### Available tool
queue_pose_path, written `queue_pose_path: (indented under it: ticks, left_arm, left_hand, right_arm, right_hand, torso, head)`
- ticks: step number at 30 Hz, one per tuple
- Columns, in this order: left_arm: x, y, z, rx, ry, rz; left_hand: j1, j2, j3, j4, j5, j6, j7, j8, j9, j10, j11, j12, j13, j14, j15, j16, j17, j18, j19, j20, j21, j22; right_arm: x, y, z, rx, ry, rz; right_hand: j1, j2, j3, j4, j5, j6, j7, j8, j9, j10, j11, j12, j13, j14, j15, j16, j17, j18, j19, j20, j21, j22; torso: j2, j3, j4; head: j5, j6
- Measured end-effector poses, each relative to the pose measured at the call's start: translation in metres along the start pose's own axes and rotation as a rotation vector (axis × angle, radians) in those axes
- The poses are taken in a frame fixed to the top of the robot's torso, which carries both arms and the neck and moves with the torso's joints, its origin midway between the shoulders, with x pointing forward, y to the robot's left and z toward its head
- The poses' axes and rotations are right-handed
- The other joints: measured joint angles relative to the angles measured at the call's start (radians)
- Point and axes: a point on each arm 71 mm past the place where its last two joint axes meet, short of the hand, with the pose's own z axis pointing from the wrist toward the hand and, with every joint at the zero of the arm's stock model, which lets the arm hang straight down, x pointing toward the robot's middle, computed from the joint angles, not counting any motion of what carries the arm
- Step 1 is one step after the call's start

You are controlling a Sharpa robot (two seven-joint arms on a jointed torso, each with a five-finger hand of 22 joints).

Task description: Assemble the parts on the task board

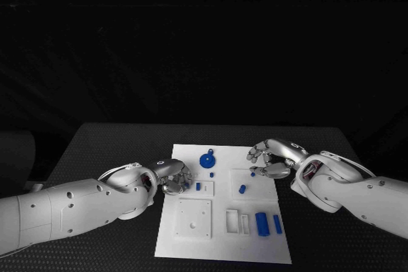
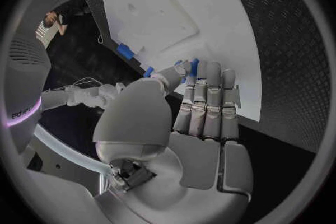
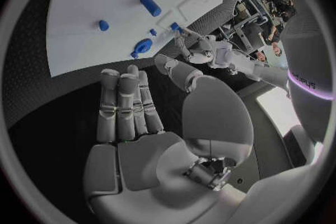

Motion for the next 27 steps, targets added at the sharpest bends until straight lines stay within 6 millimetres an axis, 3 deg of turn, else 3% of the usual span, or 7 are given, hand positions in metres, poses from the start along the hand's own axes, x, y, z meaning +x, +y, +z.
queue_pose_path:
  ticks: [27]
  left_arm:
    - [-0.0035, 0.0018, 0.0017, 0.022, 0.046, -0.012]
  left_hand:
    - [-0.005, 0.039, 0.012, -0.023, 0.004, -0.011, 0.004, -0.006, -0.001, 0.004, 0.003, -0.027, -0.011, 0.002, 0.006, 0.000, 0.000, 0.000, 0.000, 0.000, 0.000, 0.000]
  right_arm:
    - [-0.0001, -0.0003, -0.0003, 0.001, 0.002, 0.000]
  right_hand:
    - [0.000, 0.000, 0.000, 0.000, 0.000, -0.001, 0.001, 0.000, 0.000, -0.002, -0.001, 0.000, -0.001, -0.002, 0.002, 0.000, 0.000, 0.000, 0.002, 0.002, 0.000, 0.000]
  torso:
    - [0.000, -0.0007, 0.0004]
  head:
    - [-0.002, -0.004]
